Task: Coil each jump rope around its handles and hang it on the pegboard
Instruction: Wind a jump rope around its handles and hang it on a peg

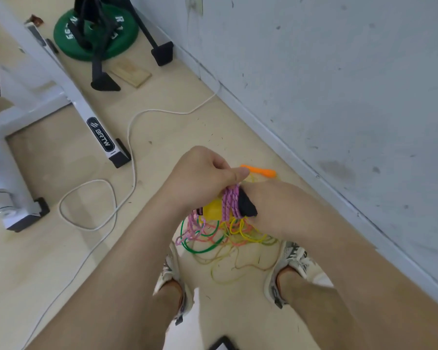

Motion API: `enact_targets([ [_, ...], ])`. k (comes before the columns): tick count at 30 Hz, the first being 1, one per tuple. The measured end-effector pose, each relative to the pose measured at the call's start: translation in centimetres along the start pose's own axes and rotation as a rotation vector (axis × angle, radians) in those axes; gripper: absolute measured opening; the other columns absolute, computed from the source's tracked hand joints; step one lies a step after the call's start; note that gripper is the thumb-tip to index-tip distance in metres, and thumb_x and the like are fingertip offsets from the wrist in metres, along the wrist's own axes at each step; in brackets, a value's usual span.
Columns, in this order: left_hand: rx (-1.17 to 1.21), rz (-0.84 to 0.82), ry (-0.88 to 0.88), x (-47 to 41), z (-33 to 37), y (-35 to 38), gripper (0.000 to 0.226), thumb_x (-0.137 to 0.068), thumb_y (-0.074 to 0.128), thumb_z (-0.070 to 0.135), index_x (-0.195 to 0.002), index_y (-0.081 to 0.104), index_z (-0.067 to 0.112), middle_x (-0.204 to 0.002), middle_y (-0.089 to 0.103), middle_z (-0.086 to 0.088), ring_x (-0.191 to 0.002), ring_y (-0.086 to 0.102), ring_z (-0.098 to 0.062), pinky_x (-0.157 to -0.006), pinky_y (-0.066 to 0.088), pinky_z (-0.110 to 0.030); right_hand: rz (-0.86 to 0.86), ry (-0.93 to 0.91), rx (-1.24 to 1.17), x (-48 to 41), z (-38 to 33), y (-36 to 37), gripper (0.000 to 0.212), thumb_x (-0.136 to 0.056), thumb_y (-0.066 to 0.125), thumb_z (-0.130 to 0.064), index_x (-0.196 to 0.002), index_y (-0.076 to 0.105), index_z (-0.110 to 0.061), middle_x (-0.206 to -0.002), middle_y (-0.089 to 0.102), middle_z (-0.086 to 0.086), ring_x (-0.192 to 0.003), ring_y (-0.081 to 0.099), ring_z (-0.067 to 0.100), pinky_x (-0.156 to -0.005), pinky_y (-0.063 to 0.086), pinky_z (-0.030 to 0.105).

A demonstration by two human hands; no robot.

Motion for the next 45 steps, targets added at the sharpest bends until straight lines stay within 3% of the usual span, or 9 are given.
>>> enact_targets([
  [4, -0.19, -0.023, 0.041, 0.2, -0.1, -1.3, 0.047, -0.069, 0.08, 0.045, -0.049, 0.056, 0.009, -0.037, 0.03, 0.006, -0.038, 0.027, -0.011, -0.041, 0.024, -0.022, -0.167, -0.074, -0.207, 0.6, -0.4, -0.9, 0.062, -0.075, 0.049, -0.079, -0.094, 0.059, -0.021, -0.081, 0.061, -0.005, -0.081, 0.06, 0.017, -0.076, 0.053, 0.043],
  [8, 0.035, -0.199, -0.017, 0.1, -0.7, -1.8, 0.034, -0.067, 0.082, 0.038, -0.06, 0.062, 0.011, -0.046, 0.037, 0.006, -0.04, 0.029, -0.006, -0.04, 0.024, -0.017, -0.281, -0.146, -0.373, 1.2, -0.3, -1.3, 0.073, -0.07, 0.05, -0.082, -0.093, 0.064, -0.014, -0.085, 0.066, 0.005, -0.082, 0.062, 0.023, -0.079, 0.051, 0.045],
  [13, 0.392, -0.323, -0.097, 0.6, -1.4, -1.3, 0.014, -0.086, 0.06, 0.0, -0.08, 0.071, 0.007, -0.064, 0.068, -0.008, -0.054, 0.062, -0.011, -0.061, 0.057, -0.026, -0.284, -0.238, -0.841, 2.2, 0.9, -2.3, 0.085, -0.066, 0.057, -0.083, -0.119, 0.066, -0.017, -0.119, 0.068, 0.013, -0.11, 0.064, 0.029, -0.102, 0.047, 0.043],
  [16, 0.604, -0.11, -0.131, 1.3, -0.8, -0.6, 0.031, -0.092, 0.046, -0.004, -0.065, 0.051, 0.01, -0.046, 0.046, -0.003, -0.031, 0.04, -0.003, -0.036, 0.039, -0.017, -0.162, -0.153, -1.228, 2.5, 2.0, -2.6, 0.098, -0.057, 0.066, -0.083, -0.087, 0.062, 0.01, -0.089, 0.048, 0.056, -0.077, 0.052, 0.064, -0.075, 0.05, 0.048],
  [20, 0.37, -0.187, 0.212, 1.0, 0.4, -0.1, 0.038, -0.079, 0.059, 0.003, -0.047, 0.062, 0.023, -0.043, 0.036, 0.014, -0.042, 0.023, -0.002, -0.042, 0.019, -0.019, -0.18, -0.077, -1.497, 1.7, 2.1, -2.8, 0.066, -0.066, 0.07, -0.071, -0.08, 0.071, -0.007, -0.081, 0.064, 0.028, -0.067, 0.06, 0.032, -0.069, 0.05, 0.039],
  [25, -0.381, 0.175, 0.451, 0.1, -0.9, 0.2, 0.024, -0.087, 0.051, 0.022, -0.071, 0.062, 0.009, -0.058, 0.052, 0.003, -0.054, 0.047, -0.016, -0.051, 0.036, -0.032, -0.159, -0.033, -1.489, 1.6, 1.8, -3.1, 0.014, -0.079, 0.064, -0.017, -0.081, 0.07, -0.005, -0.082, 0.067, 0.017, -0.071, 0.061, 0.028, -0.071, 0.053, 0.037],
  [31, -0.609, 0.078, 0.406, 0.3, -1.2, 0.5, 0.027, -0.097, 0.043, 0.029, -0.08, 0.057, 0.014, -0.073, 0.057, -0.003, -0.077, 0.054, -0.03, -0.058, 0.031, -0.034, -0.071, 0.174, -1.455, 1.2, 1.5, -2.8, 0.009, -0.087, 0.063, -0.002, -0.079, 0.063, -0.003, -0.066, 0.064, 0.013, -0.055, 0.061, 0.024, -0.053, 0.053, 0.028],
  [40, -0.029, -0.041, 0.072, 0.1, -1.0, 1.9, 0.051, -0.096, 0.051, 0.042, -0.067, 0.059, 0.001, -0.04, 0.034, 0.009, -0.035, 0.027, -0.007, -0.044, 0.023, -0.024, 0.316, 0.281, -0.956, -0.6, 0.6, -1.1, 0.033, -0.061, 0.068, -0.028, -0.092, 0.062, -0.017, -0.077, 0.067, 0.006, -0.074, 0.068, 0.027, -0.066, 0.055, 0.04],
  [45, 0.356, 0.114, 0.015, -0.6, -1.4, 1.5, 0.047, -0.098, 0.052, 0.03, -0.082, 0.059, -0.014, -0.055, 0.034, -0.005, -0.047, 0.025, -0.011, -0.047, 0.019, -0.025, -0.016, 0.111, -1.341, 0.0, -0.8, -0.6, 0.054, -0.076, 0.079, -0.022, -0.12, 0.052, -0.039, -0.102, 0.068, -0.006, -0.096, 0.07, 0.015, -0.081, 0.06, 0.04],
])
Point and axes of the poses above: each hand's wrist, its own x-axis away from the middle knuckle, its own y-axis out of the palm, z = x × y, the point moved 1 cm from there along -x, towards the middle knuckle
